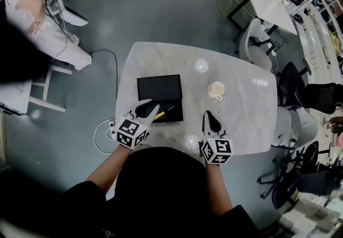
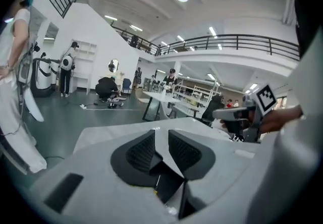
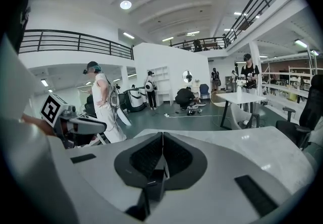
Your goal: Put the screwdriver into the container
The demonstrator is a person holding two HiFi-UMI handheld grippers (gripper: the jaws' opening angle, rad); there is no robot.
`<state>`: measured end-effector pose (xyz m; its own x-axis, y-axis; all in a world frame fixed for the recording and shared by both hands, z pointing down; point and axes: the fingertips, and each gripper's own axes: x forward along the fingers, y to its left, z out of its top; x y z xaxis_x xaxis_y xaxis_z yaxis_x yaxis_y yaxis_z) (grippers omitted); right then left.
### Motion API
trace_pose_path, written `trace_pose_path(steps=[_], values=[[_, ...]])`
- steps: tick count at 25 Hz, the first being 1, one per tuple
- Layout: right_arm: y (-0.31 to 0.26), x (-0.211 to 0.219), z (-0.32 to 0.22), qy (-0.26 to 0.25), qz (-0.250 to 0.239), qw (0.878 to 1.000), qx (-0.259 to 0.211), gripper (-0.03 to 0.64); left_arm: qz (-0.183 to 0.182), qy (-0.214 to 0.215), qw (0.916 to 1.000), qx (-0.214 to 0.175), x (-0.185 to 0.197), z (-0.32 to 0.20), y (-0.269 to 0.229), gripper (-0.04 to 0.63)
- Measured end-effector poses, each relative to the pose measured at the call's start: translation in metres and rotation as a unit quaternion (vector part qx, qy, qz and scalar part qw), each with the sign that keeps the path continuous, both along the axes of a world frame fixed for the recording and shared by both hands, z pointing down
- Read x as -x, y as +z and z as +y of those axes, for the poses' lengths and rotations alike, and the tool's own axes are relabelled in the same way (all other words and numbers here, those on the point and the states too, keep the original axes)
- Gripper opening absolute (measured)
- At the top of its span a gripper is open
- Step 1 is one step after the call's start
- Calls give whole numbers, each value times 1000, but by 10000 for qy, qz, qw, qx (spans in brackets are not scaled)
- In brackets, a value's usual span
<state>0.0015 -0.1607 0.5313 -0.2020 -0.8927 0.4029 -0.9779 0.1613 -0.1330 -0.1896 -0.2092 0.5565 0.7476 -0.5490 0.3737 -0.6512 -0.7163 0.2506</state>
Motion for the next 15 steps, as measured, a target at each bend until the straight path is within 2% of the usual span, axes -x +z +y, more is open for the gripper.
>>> trace_pose_path(steps=[3, 6, 9, 15], values=[[-18, 6, -9, -94, -13, 9998, -177, 12, 219, 18, 9993, -308, 4, 0, -30, 76], [-28, 9, -11, -107, -35, 9996, -263, 12, 427, -80, 9976, -535, 10, 0, -48, 24], [-34, 12, -10, -91, -87, 9995, -290, 12, 540, -197, 9968, -555, 15, 1, -50, 15], [-39, 25, -4, -206, 51, 9989, -416, 12, 512, -201, 9973, -484, 23, 10, -43, 15]])
